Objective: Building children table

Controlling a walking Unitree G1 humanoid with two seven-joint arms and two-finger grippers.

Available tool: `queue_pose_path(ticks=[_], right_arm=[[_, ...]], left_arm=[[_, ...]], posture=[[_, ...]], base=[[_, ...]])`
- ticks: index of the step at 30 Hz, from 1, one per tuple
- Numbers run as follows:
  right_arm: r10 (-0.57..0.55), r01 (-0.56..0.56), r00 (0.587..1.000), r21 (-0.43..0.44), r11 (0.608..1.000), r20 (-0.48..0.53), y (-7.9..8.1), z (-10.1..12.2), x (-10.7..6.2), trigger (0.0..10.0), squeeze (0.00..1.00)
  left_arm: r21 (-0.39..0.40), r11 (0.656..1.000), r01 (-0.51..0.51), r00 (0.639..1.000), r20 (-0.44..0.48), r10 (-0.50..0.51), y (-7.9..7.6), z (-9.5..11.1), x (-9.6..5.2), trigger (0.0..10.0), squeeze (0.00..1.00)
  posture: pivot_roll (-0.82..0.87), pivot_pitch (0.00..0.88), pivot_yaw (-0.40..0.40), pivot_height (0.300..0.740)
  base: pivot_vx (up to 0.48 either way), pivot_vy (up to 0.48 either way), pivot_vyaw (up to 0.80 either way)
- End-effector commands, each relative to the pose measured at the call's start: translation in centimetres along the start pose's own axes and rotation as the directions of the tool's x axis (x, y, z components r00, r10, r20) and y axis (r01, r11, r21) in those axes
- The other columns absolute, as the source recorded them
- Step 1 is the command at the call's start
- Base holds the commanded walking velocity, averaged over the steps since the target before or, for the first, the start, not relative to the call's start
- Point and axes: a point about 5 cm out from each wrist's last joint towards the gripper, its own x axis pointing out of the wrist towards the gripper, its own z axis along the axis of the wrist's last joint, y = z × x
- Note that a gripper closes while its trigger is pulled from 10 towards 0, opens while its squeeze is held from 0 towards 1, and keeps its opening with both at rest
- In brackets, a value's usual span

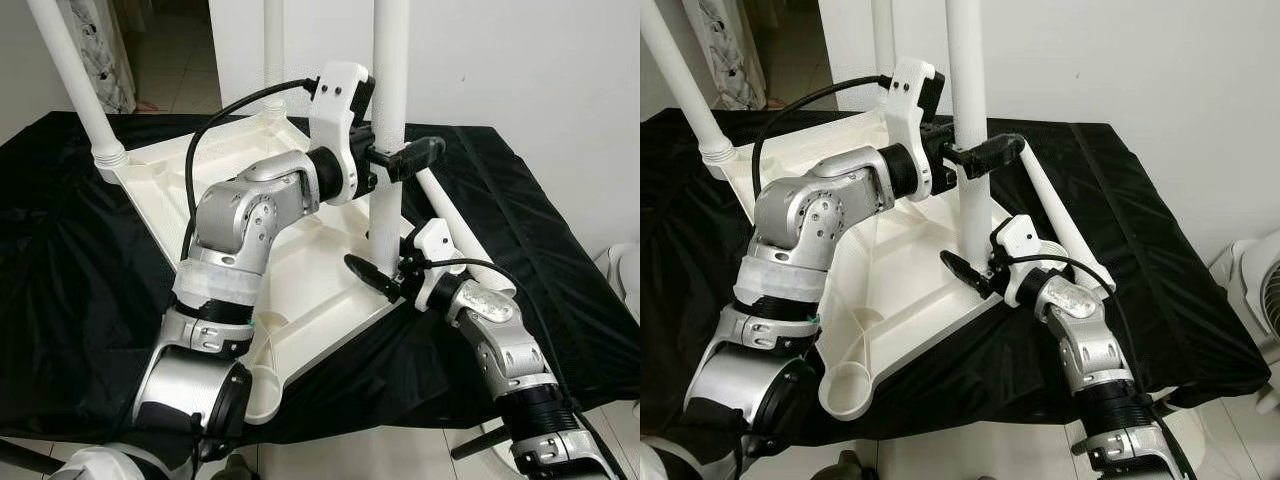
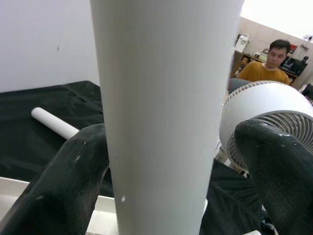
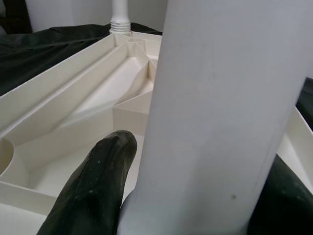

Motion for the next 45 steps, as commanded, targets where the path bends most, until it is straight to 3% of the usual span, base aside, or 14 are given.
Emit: queue_pose_path(ticks=[1,2,3,4,5,12,13,14,25,33,34,40,43,45], right_arm=[[0.012,-0.013,1.0,-0.009,1.0,-0.01,-0.2,0.1,0.1,10.0,0.0],[0.015,-0.015,1.0,-0.012,1.0,-0.013,-0.3,0.2,0.1,10.0,0.0],[0.017,-0.018,1.0,-0.018,1.0,-0.016,-0.4,0.3,0.1,10.0,0.0],[0.017,-0.018,1.0,-0.018,1.0,-0.016,-0.4,0.3,0.1,10.0,0.0],[0.017,-0.018,1.0,-0.021,1.0,-0.017,-0.5,0.3,0.1,10.0,0.0],[0.018,-0.019,1.0,-0.026,0.999,-0.019,-0.8,0.5,0.2,10.0,0.0],[0.018,-0.018,1.0,-0.028,0.999,-0.018,-0.8,0.5,0.2,10.0,0.0],[0.02,-0.02,1.0,-0.03,0.999,-0.02,-0.9,0.6,0.2,10.0,0.0],[0.02,-0.021,1.0,-0.036,0.999,-0.024,-1.3,0.7,0.3,10.0,0.0],[-0.04,0.039,0.999,-0.006,0.999,-0.031,-1.5,0.6,0.6,10.0,0.0],[-0.074,0.074,0.997,0.005,0.997,-0.024,-1.7,0.7,0.8,10.0,1.0],[-0.156,0.156,0.988,0.023,0.987,-0.009,-2.2,1.1,1.2,10.0,1.0],[-0.237,0.238,0.971,0.017,0.971,-0.021,-2.5,1.4,1.9,10.0,1.0],[-0.237,0.238,0.971,0.017,0.971,-0.021,-2.5,1.4,1.9,10.0,1.0]], left_arm=[[0.002,1.0,0.025,1.0,0.016,-0.025,-0.4,0.6,0.3,6.9,0.0],[-0.001,1.0,0.026,1.0,0.017,-0.026,-0.3,0.7,0.3,7.3,0.0],[-0.001,1.0,0.027,1.0,0.017,-0.027,-0.3,0.8,0.3,4.0,0.0],[-0.001,1.0,0.027,1.0,0.017,-0.027,-0.3,0.8,0.3,4.0,0.0],[0.0,1.0,0.027,1.0,0.016,-0.027,-0.2,0.9,0.4,9.5,0.0],[-0.001,1.0,0.03,0.999,0.013,-0.03,-0.1,1.2,0.5,9.3,0.0],[-0.001,1.0,0.031,0.999,0.015,-0.031,-0.1,1.3,0.5,2.2,0.0],[0.001,1.0,0.029,0.999,0.019,-0.029,0.0,1.5,0.4,0.0,0.0],[0.011,1.0,0.008,1.0,0.023,-0.008,0.6,2.3,0.2,0.0,0.0],[0.05,0.999,0.003,1.0,0.03,-0.004,0.5,3.0,0.3,0.0,0.0],[0.067,0.998,-0.008,1.0,0.028,0.006,0.3,3.1,0.5,10.0,0.0],[0.104,0.994,-0.038,0.999,0.037,0.034,0.0,3.7,0.7,10.0,0.0],[0.186,0.975,-0.118,0.992,0.056,0.11,0.0,4.4,0.9,10.0,0.0],[0.186,0.975,-0.118,0.992,0.056,0.11,0.0,4.4,0.9,10.0,0.0]], posture=[[0.05,0.0,-0.026,0.74],[0.05,0.0,-0.028,0.74],[0.05,0.0,-0.028,0.74],[0.05,0.0,-0.028,0.74],[0.05,0.0,-0.028,0.74],[0.05,0.0,-0.03,0.74],[0.06,0.0,-0.03,0.74],[0.06,0.0,-0.029,0.74],[0.07,0.0,-0.02,0.74],[0.07,0.0,-0.016,0.74],[0.07,0.0,-0.016,0.74],[0.07,0.0,-0.011,0.74],[0.07,0.0,-0.013,0.74],[0.07,0.0,-0.013,0.74]], base=[[0.0,0.0,0.0],[0.0,0.0,0.0],[0.0,0.0,0.0],[0.0,0.0,0.0],[0.0,0.0,0.0],[0.0,0.0,0.0],[0.0,0.0,0.0],[0.0,0.0,0.0],[0.0,0.0,0.0],[0.0,0.0,0.0],[0.0,0.0,0.0],[0.0,0.0,0.0],[0.0,0.0,0.0],[0.0,0.0,0.0]])
